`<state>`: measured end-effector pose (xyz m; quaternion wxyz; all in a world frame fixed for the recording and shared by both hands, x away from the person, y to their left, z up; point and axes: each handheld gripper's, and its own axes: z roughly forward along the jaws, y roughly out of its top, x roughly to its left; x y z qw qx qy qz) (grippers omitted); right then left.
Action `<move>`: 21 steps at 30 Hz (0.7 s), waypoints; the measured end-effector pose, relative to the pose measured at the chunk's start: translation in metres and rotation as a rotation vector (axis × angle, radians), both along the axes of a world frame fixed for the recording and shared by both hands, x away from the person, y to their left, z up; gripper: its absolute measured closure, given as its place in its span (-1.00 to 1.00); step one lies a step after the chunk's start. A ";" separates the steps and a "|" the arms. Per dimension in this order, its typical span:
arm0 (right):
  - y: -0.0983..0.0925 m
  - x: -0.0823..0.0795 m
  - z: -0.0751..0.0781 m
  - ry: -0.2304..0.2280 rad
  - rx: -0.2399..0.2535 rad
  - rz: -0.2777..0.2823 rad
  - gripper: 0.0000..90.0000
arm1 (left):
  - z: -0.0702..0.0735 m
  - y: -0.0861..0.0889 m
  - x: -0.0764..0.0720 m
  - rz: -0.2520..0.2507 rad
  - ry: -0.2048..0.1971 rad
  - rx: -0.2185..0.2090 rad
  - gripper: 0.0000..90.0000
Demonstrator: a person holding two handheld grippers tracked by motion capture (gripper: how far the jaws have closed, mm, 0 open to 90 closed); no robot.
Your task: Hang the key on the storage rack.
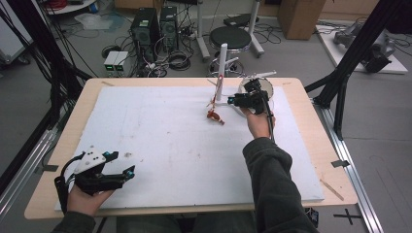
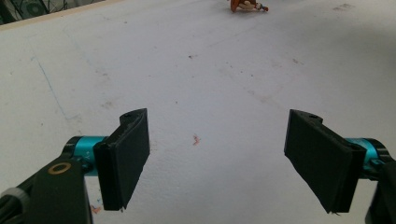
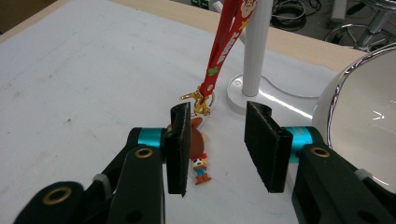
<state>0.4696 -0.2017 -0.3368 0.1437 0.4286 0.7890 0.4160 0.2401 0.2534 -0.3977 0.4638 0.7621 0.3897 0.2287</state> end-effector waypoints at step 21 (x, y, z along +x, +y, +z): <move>-0.014 -0.016 -0.001 -0.014 0.074 0.023 0.11 | 0.000 0.003 -0.002 0.005 -0.004 0.003 -0.49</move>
